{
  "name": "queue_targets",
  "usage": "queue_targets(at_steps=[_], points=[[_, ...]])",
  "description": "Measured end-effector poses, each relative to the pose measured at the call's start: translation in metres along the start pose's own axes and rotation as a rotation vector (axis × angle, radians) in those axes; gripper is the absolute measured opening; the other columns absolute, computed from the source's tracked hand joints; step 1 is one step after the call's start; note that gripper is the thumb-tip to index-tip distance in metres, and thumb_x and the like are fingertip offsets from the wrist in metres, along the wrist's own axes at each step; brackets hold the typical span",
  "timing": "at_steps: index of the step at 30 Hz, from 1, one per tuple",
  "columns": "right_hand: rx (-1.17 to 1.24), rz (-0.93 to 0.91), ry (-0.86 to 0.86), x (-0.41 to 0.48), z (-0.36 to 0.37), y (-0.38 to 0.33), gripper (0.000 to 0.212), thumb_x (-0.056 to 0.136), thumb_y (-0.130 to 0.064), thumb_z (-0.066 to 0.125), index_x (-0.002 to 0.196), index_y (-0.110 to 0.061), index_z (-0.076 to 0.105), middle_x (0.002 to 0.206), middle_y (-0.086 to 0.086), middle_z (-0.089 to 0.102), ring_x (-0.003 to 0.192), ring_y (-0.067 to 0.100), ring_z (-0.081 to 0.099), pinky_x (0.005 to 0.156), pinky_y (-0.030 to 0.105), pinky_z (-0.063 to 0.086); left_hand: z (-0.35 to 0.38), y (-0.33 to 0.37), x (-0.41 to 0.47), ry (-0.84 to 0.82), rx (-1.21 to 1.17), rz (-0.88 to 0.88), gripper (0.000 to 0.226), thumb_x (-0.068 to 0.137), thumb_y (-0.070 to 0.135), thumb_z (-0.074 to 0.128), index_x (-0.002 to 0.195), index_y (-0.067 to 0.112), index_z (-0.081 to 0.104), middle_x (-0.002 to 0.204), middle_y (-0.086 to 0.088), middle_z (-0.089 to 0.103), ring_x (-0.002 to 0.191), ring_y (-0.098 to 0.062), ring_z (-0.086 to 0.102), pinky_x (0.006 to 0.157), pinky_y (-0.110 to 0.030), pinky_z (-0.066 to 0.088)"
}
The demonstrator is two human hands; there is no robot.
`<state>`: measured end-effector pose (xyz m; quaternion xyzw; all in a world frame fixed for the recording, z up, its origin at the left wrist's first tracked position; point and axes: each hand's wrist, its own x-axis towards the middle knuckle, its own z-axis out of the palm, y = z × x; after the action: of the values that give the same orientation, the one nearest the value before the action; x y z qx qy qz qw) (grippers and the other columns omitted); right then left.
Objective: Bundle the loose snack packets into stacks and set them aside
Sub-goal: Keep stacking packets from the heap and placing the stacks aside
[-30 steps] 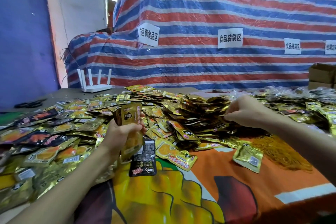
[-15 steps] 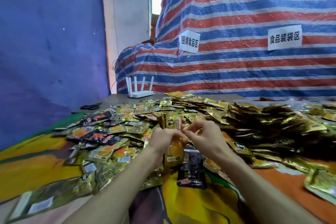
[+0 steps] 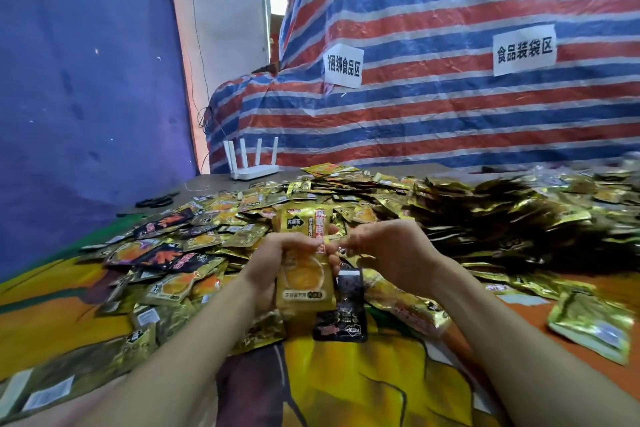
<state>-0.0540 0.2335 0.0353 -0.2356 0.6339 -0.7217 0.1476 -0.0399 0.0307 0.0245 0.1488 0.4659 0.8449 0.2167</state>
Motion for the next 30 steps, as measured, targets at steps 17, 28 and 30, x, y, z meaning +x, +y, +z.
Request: queue_targets(at_steps=[17,28,30], points=[[0.258,-0.116,0.053,0.005,0.001,0.000,0.057,0.079,-0.006,0.074,0.133,-0.022,0.063,0.125,0.015,0.070,0.098,0.030,0.074,0.057,0.030,0.061,-0.010,0.007,0.004,0.239,-0.083,0.102,0.030,0.082,0.003,0.059,0.111,0.000,0.063,0.092,-0.019,0.072,0.069,-0.026,0.068,0.066,-0.037,0.060],[-0.250,-0.251,0.274,0.010,0.062,0.032,0.063,0.063,-0.026,0.092,0.121,-0.032,0.068,0.122,-0.003,0.065,0.108,0.018,0.068,0.089,0.043,0.060,-0.016,0.009,0.011,0.439,-0.284,0.377,0.033,0.100,0.027,0.051,0.102,0.012,0.080,0.103,-0.021,0.075,0.087,-0.037,0.075,0.069,-0.050,0.062],[-0.338,-0.335,0.335,0.010,0.067,0.031,0.071,0.061,-0.030,0.090,0.126,-0.032,0.063,0.121,-0.010,0.065,0.111,0.009,0.064,0.096,0.034,0.055,-0.004,0.004,0.012,0.416,-0.290,0.329,0.031,0.095,0.030,0.058,0.097,0.010,0.081,0.103,-0.022,0.074,0.085,-0.036,0.075,0.067,-0.045,0.062]])
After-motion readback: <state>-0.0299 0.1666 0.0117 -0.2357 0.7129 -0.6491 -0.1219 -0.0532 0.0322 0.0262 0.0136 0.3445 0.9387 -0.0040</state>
